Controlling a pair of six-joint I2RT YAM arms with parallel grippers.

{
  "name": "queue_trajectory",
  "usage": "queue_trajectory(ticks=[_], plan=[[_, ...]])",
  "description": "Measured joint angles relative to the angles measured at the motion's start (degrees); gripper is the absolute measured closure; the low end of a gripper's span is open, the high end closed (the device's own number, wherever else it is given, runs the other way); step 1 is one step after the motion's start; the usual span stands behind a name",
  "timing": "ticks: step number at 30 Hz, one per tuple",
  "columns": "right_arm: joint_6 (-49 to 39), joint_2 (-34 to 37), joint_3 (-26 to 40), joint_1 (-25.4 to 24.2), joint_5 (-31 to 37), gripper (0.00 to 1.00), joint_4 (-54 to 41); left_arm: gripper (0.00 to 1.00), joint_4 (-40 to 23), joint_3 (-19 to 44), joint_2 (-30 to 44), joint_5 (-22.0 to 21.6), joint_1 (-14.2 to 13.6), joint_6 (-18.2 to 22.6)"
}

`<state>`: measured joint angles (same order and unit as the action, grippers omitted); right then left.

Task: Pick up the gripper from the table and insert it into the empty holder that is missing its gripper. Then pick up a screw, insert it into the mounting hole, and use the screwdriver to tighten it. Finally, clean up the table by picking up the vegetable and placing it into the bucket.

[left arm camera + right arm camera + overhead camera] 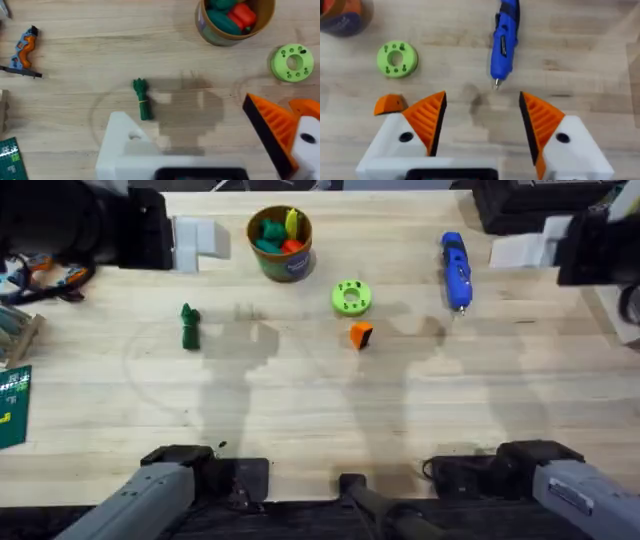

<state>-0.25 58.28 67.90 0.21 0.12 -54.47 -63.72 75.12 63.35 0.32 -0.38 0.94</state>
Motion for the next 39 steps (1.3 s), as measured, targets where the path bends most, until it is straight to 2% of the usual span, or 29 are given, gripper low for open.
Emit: queue_trajectory(ticks=[4, 12, 14, 15, 20, 25, 33, 39], plan=[[0.0, 5.1, 5.5, 0.0, 0.0, 0.163, -4.1, 0.016, 0.0, 0.8, 1.5, -1.6, 0.0, -0.1], [0.0, 8.8, 6.0, 0.0, 0.0, 0.163, -4.3, 0.015, 0.0, 0.8, 1.7, -3.0, 0.0, -0.3], [0.0, 9.2, 6.0, 0.0, -0.1, 0.038, -4.3, 0.015, 0.0, 0.8, 1.7, -3.1, 0.0, -0.3], [-0.2, 9.2, 6.0, 0.0, -0.1, 0.017, -4.3, 0.015, -0.1, 0.8, 1.7, -3.1, 0.0, -0.3], [-0.2, 9.3, 6.0, 0.0, -0.2, 0.010, -4.3, 0.016, -2.6, 0.8, 2.2, -3.1, 0.6, -0.3], [-0.2, 9.3, 6.0, 0.0, -0.2, 0.010, -4.3, 0.015, -3.0, -1.8, 6.2, -2.6, 5.5, 0.0], [-0.2, 9.3, 6.0, 0.0, -0.2, 0.010, -4.3, 0.015, 4.9, -13.4, 18.2, -1.0, 11.8, 1.9], [-0.2, 9.3, 6.0, 0.0, -0.2, 0.010, -4.3, 0.015, 10.1, -15.4, 25.6, 2.6, 15.2, 4.6]])
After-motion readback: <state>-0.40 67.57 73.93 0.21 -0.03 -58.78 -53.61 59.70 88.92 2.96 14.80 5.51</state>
